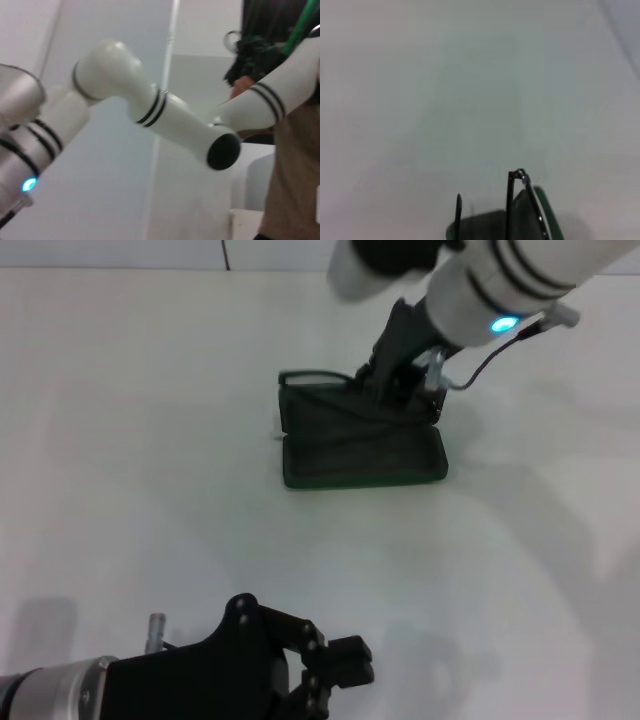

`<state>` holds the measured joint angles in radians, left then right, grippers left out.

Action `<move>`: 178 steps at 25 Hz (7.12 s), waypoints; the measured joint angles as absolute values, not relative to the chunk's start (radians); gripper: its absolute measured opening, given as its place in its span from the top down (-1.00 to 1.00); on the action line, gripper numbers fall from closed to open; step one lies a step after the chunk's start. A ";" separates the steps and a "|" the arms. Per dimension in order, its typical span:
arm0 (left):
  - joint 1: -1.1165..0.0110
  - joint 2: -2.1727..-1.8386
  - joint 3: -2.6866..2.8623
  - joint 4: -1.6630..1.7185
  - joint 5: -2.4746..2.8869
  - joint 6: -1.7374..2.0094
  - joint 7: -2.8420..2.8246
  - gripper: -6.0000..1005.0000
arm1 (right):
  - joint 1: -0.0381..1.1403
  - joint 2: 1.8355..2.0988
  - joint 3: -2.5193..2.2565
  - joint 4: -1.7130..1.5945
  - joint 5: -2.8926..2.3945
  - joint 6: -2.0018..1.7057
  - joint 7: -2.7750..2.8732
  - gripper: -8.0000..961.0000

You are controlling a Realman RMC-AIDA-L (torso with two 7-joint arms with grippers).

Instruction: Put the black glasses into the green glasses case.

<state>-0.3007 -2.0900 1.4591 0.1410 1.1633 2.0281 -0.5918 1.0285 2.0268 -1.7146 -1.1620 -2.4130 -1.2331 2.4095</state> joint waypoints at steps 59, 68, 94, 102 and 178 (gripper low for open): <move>-0.526 -2.105 1.457 0.136 0.779 1.981 -0.946 0.82 | 0.619 2.018 -1.334 -1.006 -1.306 -1.524 1.705 0.88; -0.531 -2.104 1.455 0.137 0.778 1.977 -0.946 0.82 | 0.638 2.016 -1.333 -0.983 -1.312 -1.545 1.704 0.88; -0.485 -2.084 1.462 0.138 0.862 2.013 -0.904 0.82 | 0.724 2.009 -1.272 -0.979 -1.571 -1.503 1.739 0.88; -0.361 -2.054 1.456 0.165 0.911 2.029 -0.866 0.82 | 0.904 2.020 -1.368 -1.023 -1.996 -1.405 1.972 0.88; -0.324 -2.083 1.451 0.138 0.928 1.916 -0.781 0.81 | 1.230 2.028 -1.986 -0.760 -2.263 -1.061 2.351 0.80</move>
<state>-0.3235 -2.0831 1.4511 0.1380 0.9280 1.9158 -0.7807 1.2302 2.0279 -1.9856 -0.7604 -2.2635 -1.0606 2.3506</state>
